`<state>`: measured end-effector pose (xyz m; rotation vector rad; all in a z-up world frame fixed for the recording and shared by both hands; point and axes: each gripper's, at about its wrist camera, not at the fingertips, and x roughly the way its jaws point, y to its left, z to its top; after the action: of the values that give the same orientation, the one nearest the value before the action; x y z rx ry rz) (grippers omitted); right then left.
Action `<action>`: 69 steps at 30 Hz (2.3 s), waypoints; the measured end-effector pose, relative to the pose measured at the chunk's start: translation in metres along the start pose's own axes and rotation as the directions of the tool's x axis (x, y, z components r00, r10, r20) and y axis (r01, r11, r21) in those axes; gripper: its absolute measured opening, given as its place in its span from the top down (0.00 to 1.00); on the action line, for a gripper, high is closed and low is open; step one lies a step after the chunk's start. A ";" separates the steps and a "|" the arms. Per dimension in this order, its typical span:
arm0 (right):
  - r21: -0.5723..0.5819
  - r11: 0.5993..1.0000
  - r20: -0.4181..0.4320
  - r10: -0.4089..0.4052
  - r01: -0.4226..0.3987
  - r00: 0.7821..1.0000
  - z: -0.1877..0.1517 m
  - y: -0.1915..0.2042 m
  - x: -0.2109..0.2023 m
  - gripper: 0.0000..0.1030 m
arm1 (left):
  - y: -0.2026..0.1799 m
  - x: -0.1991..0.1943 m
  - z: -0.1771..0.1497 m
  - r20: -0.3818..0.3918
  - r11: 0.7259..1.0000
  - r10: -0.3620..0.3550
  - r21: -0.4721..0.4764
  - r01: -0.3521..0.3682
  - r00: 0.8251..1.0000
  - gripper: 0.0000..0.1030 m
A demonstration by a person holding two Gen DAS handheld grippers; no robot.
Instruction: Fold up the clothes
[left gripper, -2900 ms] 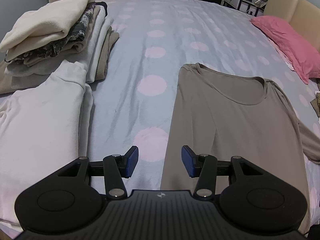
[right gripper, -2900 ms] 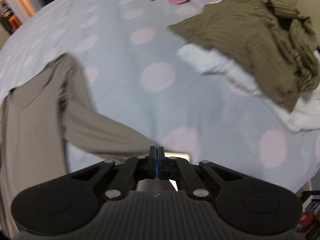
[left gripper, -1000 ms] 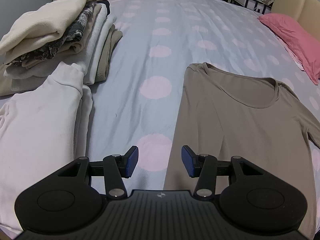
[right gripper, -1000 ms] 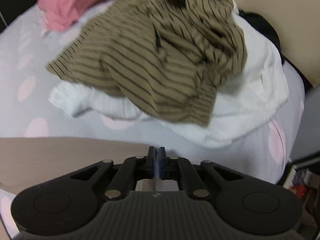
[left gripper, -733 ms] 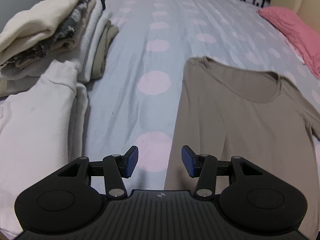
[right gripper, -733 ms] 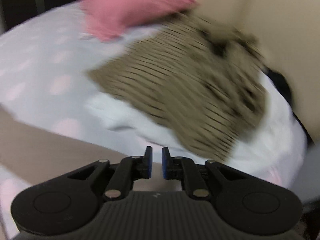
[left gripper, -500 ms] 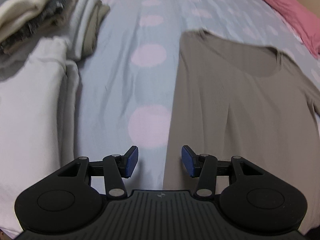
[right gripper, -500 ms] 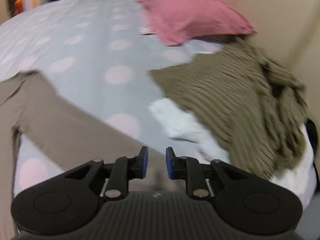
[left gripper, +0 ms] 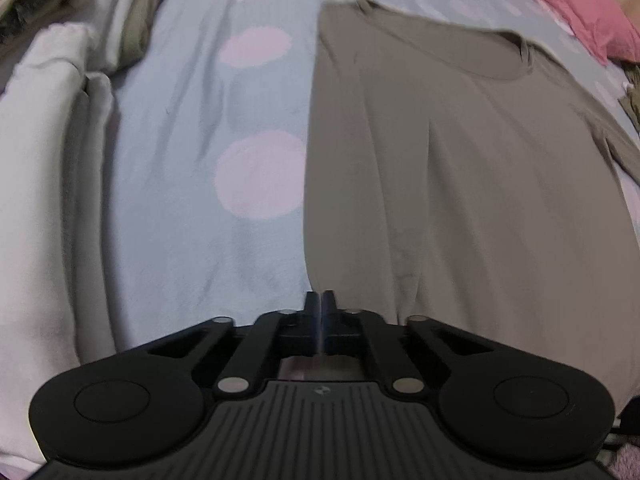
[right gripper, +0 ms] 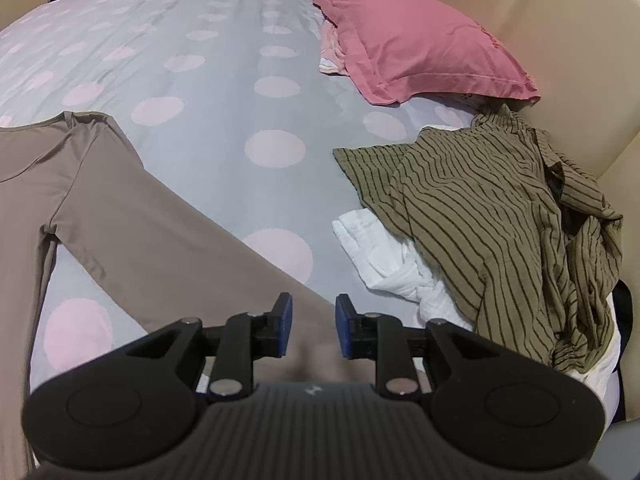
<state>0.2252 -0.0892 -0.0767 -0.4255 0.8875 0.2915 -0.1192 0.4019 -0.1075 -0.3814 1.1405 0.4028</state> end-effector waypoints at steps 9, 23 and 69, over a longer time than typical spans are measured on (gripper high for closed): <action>-0.013 0.999 0.006 -0.034 0.034 0.999 0.000 0.003 -0.011 0.74 | 0.026 -0.054 0.013 0.180 0.993 0.029 -0.120 -0.007 0.983 1.00; -0.080 0.997 -0.009 -0.017 0.016 1.000 0.008 0.037 -0.016 0.69 | 0.110 -0.047 0.076 0.211 0.915 0.302 -0.339 -0.220 0.930 1.00; 0.021 0.941 0.114 0.334 -0.339 0.936 0.157 0.125 0.146 1.00 | -0.002 0.116 0.197 0.235 0.996 0.045 0.069 -0.063 0.971 1.00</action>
<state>0.3684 0.1050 -0.1345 -0.2150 0.8557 0.6059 0.0796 0.5097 -0.1415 -0.2296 0.9348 0.4383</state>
